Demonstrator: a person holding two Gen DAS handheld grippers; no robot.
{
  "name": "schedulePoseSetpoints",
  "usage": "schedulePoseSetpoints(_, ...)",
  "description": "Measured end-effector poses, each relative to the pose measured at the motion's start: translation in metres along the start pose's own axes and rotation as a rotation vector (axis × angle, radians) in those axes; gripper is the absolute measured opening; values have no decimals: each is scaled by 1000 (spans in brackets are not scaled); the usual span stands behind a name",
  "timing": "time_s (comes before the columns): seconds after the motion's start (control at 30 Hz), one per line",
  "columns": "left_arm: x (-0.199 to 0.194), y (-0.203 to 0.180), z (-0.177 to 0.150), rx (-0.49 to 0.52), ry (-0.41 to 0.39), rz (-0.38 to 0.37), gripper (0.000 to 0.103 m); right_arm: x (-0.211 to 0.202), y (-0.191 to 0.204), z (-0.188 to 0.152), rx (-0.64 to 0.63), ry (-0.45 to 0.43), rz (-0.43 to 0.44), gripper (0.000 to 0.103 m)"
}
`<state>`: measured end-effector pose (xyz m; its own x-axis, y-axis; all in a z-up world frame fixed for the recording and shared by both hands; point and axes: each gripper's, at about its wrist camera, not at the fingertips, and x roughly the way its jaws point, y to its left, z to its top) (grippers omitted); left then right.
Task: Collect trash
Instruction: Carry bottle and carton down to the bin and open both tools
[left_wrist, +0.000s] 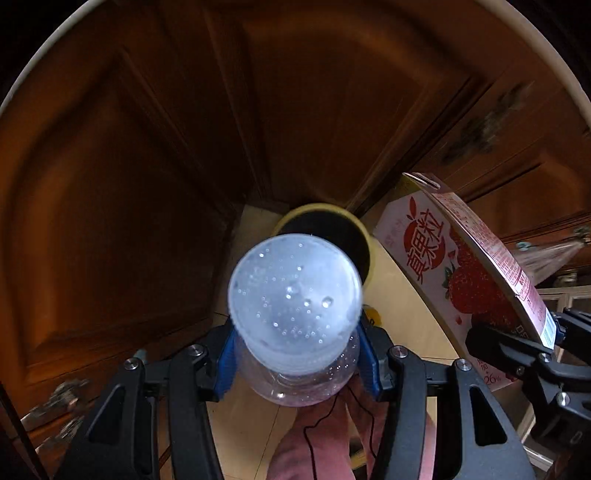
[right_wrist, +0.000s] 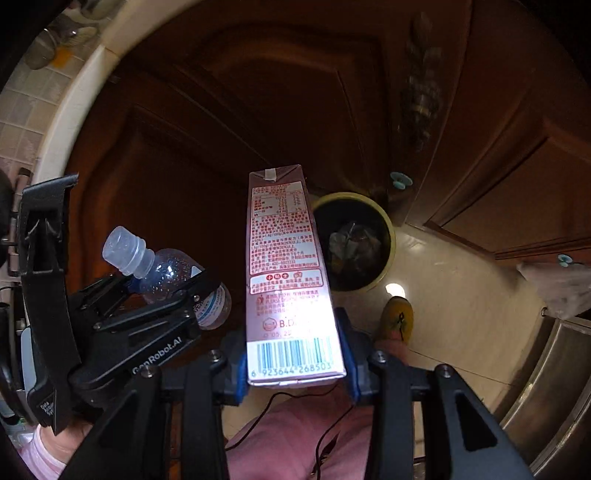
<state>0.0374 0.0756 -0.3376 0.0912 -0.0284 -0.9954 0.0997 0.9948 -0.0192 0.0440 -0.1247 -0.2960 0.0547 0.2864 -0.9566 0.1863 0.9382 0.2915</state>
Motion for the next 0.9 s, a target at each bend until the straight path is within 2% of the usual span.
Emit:
schedulePoseSetpoints(0.2, 80, -10, 6, -13, 48, -6, 52, 74, -30, 13, -15, 42, -38, 39)
schedulePoseSetpoints(0.47, 166, -17, 25, -32, 36, -6, 52, 171, -68, 31, 0, 93, -77, 39)
schedulePoseSetpoints(0.63, 213, -14, 39, -37, 56, -8, 52, 219, -92, 39, 24, 111, -80, 39)
schedulePoseSetpoints(0.9, 269, -7, 47, 14, 99, 2, 53, 277, -104, 54, 5, 109, -84, 40)
